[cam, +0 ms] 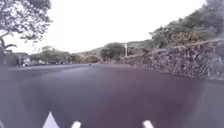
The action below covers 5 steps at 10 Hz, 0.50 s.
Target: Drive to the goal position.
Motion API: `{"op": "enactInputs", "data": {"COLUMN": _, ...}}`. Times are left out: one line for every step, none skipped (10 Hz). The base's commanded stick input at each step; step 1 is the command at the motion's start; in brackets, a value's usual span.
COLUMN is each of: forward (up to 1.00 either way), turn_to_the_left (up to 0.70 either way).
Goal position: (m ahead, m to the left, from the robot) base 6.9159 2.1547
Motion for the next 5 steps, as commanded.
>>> {"op": "enactInputs", "data": {"forward": 0.70, "turn_to_the_left": 0.00}}
{"op": "enactInputs", "data": {"forward": 0.70, "turn_to_the_left": 0.00}}
{"op": "enactInputs", "data": {"forward": 0.70, "turn_to_the_left": 0.00}}
{"op": "enactInputs", "data": {"forward": 0.70, "turn_to_the_left": 0.00}}
{"op": "enactInputs", "data": {"forward": 0.70, "turn_to_the_left": 0.00}}
